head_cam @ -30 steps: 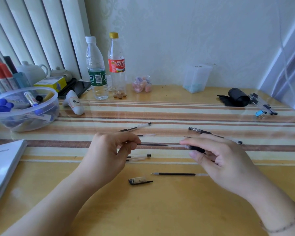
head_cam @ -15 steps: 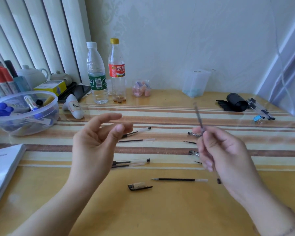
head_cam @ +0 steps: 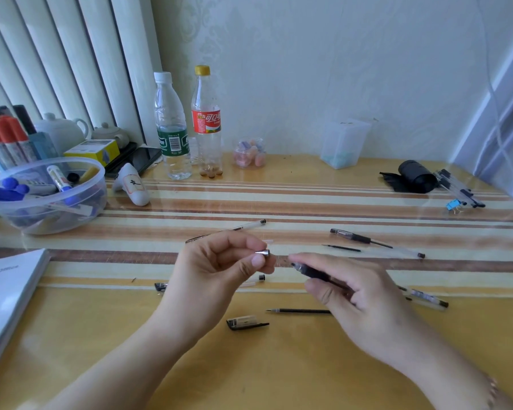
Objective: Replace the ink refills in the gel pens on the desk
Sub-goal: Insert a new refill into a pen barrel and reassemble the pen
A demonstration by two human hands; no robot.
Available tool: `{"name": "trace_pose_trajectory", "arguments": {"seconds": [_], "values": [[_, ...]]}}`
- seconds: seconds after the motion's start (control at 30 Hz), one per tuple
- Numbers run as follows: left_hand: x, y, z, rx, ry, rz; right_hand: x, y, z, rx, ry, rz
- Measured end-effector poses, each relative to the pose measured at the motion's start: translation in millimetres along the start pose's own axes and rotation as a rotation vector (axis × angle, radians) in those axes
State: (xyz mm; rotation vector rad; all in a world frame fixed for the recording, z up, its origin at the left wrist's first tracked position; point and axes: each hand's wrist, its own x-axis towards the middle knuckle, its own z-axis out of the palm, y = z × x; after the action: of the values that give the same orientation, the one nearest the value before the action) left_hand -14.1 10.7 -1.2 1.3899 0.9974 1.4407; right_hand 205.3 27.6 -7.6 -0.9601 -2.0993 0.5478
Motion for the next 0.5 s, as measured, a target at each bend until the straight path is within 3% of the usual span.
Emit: {"name": "trace_pose_trajectory", "arguments": {"seconds": [0.5], "values": [[-4.2, -1.3, 5.4, -0.002, -0.094, -0.032, 2.7, -2.9, 1.2, -0.059, -0.056, -0.041]]}}
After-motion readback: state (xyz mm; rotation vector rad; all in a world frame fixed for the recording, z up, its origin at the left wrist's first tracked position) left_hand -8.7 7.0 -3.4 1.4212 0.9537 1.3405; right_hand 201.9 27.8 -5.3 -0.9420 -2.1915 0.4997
